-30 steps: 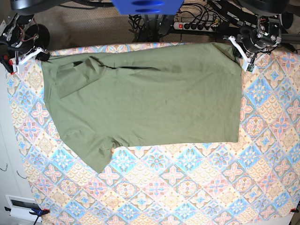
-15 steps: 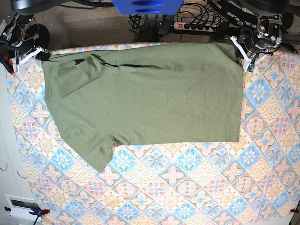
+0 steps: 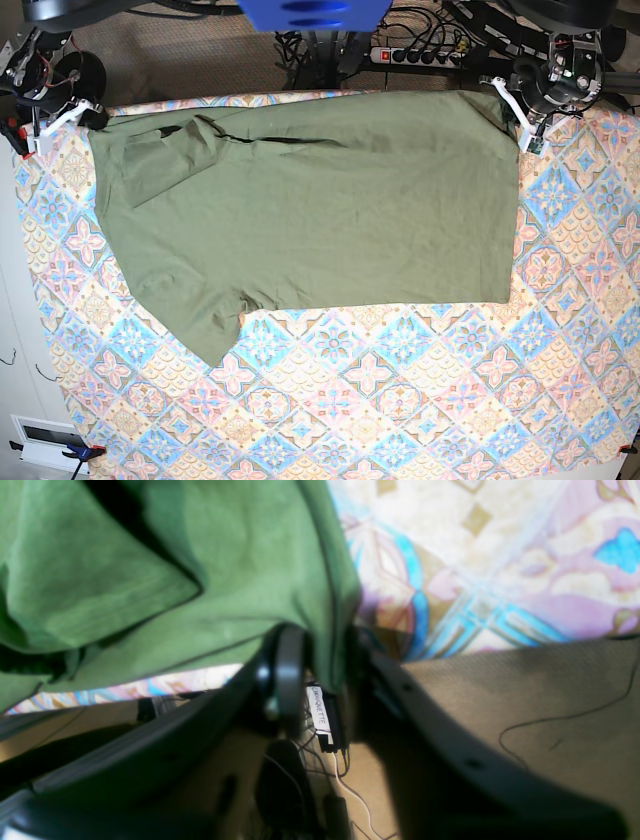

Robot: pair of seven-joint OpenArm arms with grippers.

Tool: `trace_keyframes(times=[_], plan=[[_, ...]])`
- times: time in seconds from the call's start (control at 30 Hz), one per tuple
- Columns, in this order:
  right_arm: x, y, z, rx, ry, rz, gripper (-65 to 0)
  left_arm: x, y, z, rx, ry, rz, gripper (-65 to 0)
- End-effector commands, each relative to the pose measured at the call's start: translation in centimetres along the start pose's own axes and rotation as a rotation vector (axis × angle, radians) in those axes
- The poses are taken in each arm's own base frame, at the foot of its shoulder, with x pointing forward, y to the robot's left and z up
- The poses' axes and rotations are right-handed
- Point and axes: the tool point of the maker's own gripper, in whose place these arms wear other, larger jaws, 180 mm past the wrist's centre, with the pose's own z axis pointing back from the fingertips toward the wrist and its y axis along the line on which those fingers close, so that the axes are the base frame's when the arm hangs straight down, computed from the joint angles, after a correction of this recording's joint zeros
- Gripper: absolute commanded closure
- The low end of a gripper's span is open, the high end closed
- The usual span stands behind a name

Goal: Layout the t-shirt on the table in an organized manner, then fold the t-shirt properly
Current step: 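Pull both shoulder corners apart with both grippers to straighten the t-shirt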

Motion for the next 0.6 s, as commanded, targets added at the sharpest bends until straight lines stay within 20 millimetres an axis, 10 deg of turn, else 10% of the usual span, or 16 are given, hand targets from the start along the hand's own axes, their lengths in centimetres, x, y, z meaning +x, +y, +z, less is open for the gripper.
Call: trace_keyframes(times=[0.0,0.23,0.57], plan=[[1.3,-0.4,0.9,-0.014,-0.031,0.030,-19.0,0.7,0.3,0.6,0.011,-0.019,-0.024,-11.0],[2.8,-1.5,2.7,-0.059,-0.095,0.022,-21.4,0.8,0.1,0.7,0.008,-0.018,-0.028,-26.2],[2.8,-1.6,2.8,-0.063,-0.100,0.019,-21.4,0.8,0.0,0.7,0.006,-0.022,-0.021,-27.2]])
